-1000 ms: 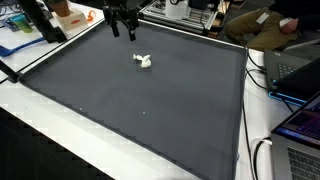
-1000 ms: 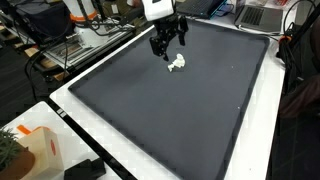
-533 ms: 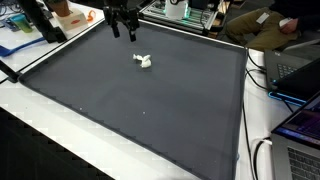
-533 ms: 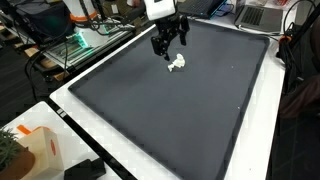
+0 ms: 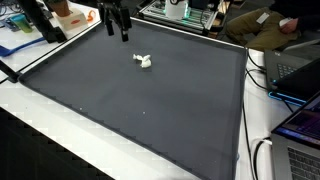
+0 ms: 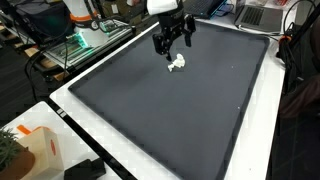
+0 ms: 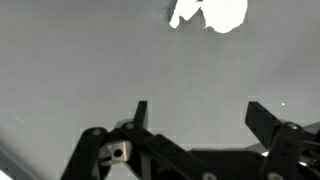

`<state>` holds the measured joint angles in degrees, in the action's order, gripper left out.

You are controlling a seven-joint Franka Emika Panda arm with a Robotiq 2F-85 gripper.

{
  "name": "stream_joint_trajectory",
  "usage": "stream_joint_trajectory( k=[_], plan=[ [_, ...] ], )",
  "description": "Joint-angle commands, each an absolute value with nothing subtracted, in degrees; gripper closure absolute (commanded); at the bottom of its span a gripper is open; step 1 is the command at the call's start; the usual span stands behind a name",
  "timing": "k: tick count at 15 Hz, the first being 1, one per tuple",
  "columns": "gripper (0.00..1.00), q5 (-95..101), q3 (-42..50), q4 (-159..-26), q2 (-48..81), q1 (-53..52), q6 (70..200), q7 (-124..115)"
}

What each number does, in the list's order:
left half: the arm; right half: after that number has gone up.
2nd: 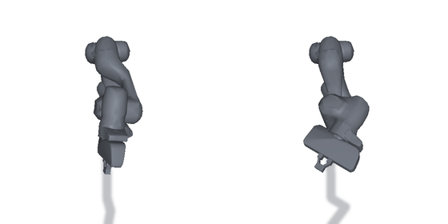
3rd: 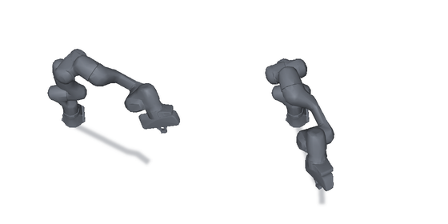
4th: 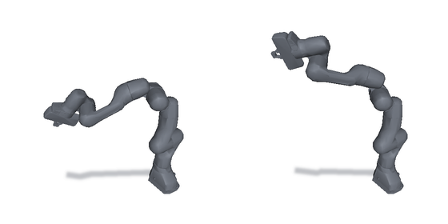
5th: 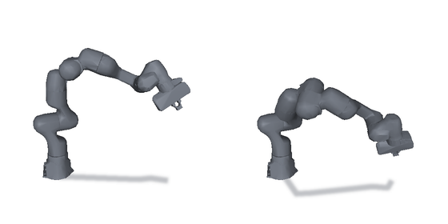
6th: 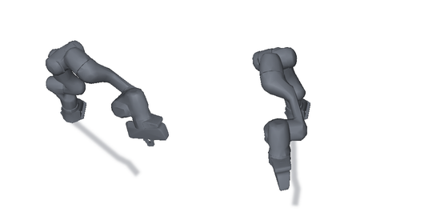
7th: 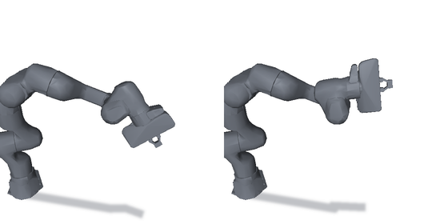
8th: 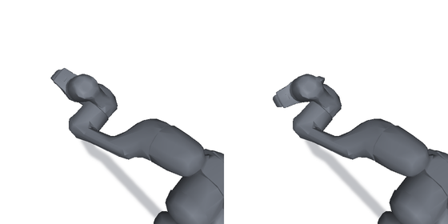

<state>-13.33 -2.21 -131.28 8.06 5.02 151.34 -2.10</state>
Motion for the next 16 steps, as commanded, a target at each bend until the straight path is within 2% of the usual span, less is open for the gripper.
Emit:
stream_joint_trajectory(
  k=[1, 12, 16],
  plan=[
    [0.0, -11.8, -0.8, -128.1, 9.7, 3.9, 147.5, -3.4],
    [0.0, -10.3, -0.2, -121.2, 10.1, 3.6, 128.5, -3.0],
    [0.0, -11.6, -0.3, -121.6, 9.5, 3.5, 129.0, -2.4]
  ],
)
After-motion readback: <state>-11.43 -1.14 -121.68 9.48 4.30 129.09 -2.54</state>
